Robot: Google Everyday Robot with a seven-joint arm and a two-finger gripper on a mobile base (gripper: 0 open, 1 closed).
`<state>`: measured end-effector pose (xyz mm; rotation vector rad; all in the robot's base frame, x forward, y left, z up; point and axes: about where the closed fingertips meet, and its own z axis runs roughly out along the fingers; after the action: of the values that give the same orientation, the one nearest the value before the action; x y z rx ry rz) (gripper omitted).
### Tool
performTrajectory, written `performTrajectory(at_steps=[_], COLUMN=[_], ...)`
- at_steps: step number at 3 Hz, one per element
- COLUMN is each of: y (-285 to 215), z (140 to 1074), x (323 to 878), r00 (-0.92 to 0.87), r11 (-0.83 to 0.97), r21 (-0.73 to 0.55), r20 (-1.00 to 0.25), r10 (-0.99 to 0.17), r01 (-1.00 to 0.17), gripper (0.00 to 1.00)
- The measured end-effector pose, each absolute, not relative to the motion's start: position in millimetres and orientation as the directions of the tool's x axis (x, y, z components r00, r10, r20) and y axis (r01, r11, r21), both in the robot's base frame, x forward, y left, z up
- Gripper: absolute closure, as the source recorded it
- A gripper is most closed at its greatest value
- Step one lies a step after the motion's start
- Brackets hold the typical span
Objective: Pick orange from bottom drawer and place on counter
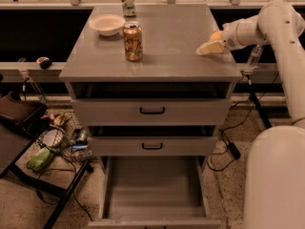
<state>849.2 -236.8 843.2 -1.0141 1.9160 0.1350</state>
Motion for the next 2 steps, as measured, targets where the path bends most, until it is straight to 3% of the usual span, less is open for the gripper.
performTrajectory(at_steps=[2], y=[-236.7], z=[851.3], x=[849.2], r00=[-0.224], r11=[0.653], r21=[-0.299], r20=[-0.773], r10=[-0.594], r01=[-0.696], gripper=[0.0])
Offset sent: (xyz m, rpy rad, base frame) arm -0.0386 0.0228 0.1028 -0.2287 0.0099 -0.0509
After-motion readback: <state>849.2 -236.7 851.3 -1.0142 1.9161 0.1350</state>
